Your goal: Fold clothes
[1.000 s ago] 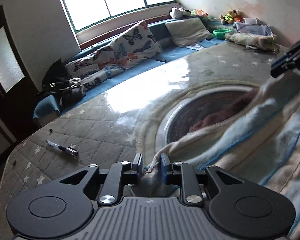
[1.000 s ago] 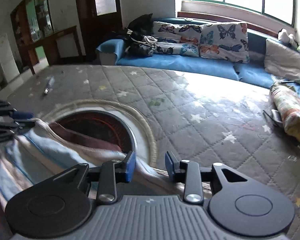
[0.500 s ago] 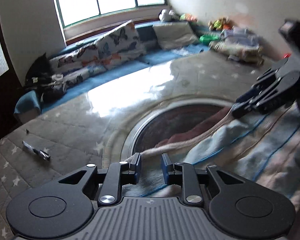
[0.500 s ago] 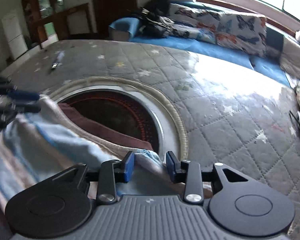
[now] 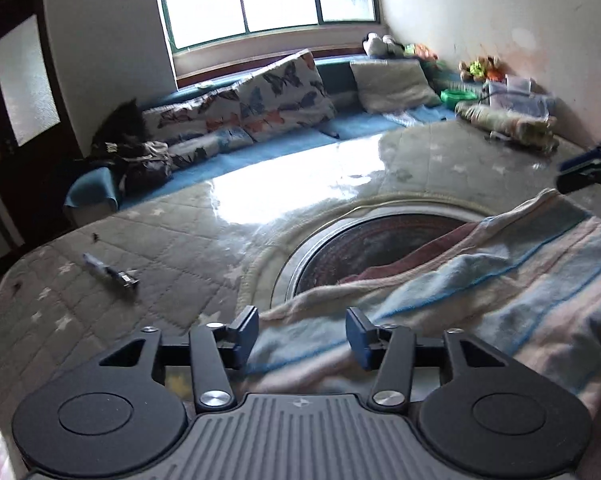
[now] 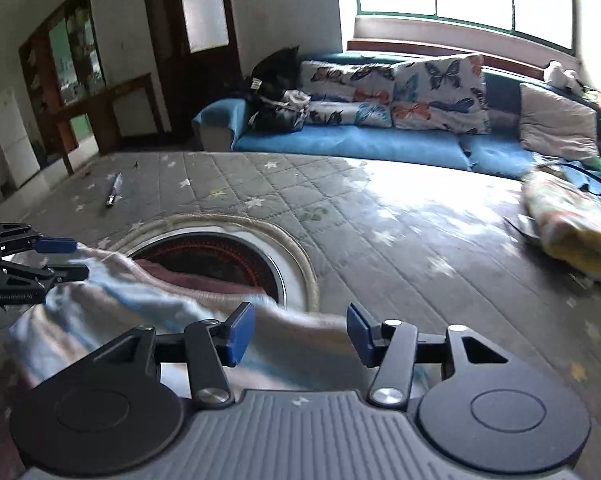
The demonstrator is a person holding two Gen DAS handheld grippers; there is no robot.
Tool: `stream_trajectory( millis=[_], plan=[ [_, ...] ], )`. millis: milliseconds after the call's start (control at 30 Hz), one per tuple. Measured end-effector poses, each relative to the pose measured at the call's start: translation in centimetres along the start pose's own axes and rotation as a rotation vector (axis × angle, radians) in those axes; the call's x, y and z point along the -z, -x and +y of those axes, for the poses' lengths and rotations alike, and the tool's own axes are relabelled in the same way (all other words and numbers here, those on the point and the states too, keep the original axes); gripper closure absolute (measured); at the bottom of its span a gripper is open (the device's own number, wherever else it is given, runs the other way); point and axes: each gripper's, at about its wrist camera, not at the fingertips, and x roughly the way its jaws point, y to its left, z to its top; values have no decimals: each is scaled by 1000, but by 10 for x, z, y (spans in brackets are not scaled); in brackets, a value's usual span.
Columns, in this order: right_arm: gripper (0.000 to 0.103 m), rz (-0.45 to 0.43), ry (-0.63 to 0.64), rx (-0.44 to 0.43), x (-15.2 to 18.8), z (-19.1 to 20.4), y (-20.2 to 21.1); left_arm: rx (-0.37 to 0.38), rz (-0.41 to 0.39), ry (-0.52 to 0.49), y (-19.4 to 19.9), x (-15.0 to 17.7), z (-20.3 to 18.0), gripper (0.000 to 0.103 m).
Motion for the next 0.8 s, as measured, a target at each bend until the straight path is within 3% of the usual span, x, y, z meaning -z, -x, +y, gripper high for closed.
stream_trajectory(
  millis=[167, 300, 533, 633, 700, 800],
  plan=[
    [49, -45, -66, 22, 41, -12, 51, -28, -35, 53, 44, 25, -2, 43],
    [48, -75, -121, -7, 82, -20, 87, -30, -36, 109, 71, 48, -1, 43],
    [50, -54, -91, -41, 115, -15, 84, -18, -5, 170, 88, 80, -5, 44],
    [57, -64, -89, -54, 120, -10, 75, 10, -10, 182, 90, 84, -8, 47],
    [73, -72, -100, -65, 122, -9, 71, 23, -7, 180, 89, 86, -10, 56],
    [85, -82, -113, -50, 122, -6, 71, 39, 2, 178, 85, 90, -13, 56]
  ],
)
